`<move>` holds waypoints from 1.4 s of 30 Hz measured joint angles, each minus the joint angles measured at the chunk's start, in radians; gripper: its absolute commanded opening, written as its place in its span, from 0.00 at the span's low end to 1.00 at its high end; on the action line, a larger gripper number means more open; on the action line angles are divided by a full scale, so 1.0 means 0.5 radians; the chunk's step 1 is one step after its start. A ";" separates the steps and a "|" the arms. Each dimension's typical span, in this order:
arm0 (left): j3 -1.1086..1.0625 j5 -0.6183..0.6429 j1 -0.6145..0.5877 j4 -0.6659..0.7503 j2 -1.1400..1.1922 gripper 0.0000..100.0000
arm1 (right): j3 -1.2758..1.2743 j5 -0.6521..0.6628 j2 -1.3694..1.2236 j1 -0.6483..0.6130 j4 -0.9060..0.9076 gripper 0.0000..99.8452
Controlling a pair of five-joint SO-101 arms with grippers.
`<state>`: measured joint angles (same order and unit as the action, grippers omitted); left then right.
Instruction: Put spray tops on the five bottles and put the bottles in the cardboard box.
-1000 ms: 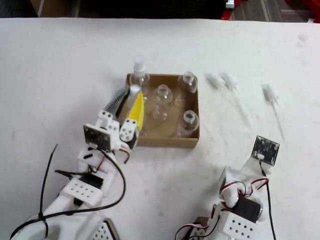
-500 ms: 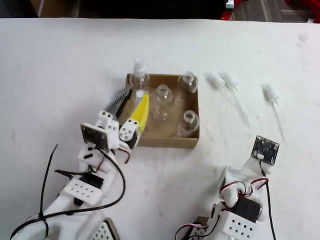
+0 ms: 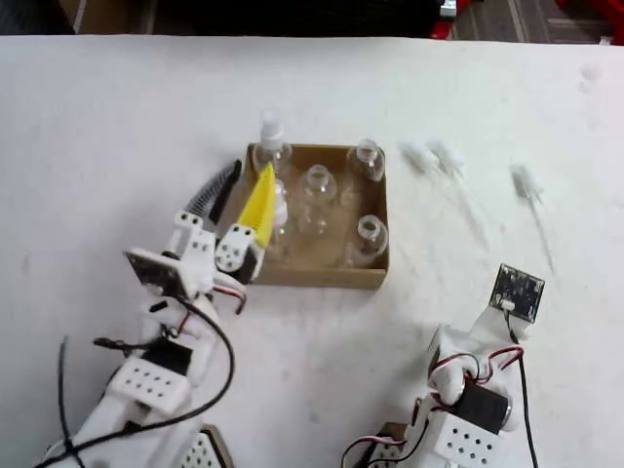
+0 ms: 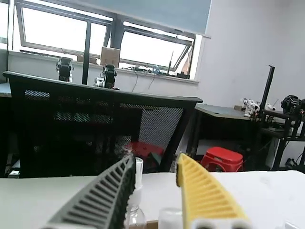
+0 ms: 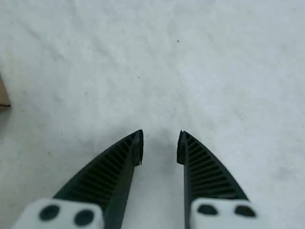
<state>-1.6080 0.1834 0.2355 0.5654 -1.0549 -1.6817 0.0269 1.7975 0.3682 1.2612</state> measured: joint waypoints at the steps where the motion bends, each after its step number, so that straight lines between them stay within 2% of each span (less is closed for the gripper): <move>1: 0.003 0.006 -0.015 -0.141 -0.101 0.13 | 0.000 0.000 0.000 0.000 0.000 0.10; 10: 0.120 0.018 -0.077 -1.691 -1.267 0.13 | 0.000 0.000 0.000 0.000 0.000 0.10; 14: 0.203 0.018 -0.206 -2.185 -1.494 0.13 | 0.000 0.000 0.000 0.000 0.000 0.10; 21: 0.252 0.169 -0.583 -2.602 -1.485 0.14 | 0.000 0.000 0.000 0.000 0.000 0.10; 23: 0.252 0.166 -0.669 -2.697 -1.485 0.14 | 0.000 0.000 0.000 -0.003 0.000 0.10; 26: 0.252 0.028 -0.767 -2.891 -1.485 0.13 | 0.000 0.000 0.000 -0.003 0.000 0.10; 32: 0.028 -0.270 -0.816 -3.231 -1.485 0.13 | 0.000 0.000 0.000 -0.003 0.000 0.10; 35: -0.160 -0.362 -0.816 -3.247 -1.485 0.13 | 0.000 0.000 0.000 -0.003 0.000 0.10; 42: -0.175 -0.408 -0.813 -3.314 -1.510 0.13 | 0.000 0.000 0.000 -0.003 0.000 0.10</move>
<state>-1.6955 -0.0207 -0.1711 -1.0917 -1.8098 -1.6817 0.0269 1.7975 0.3667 1.2612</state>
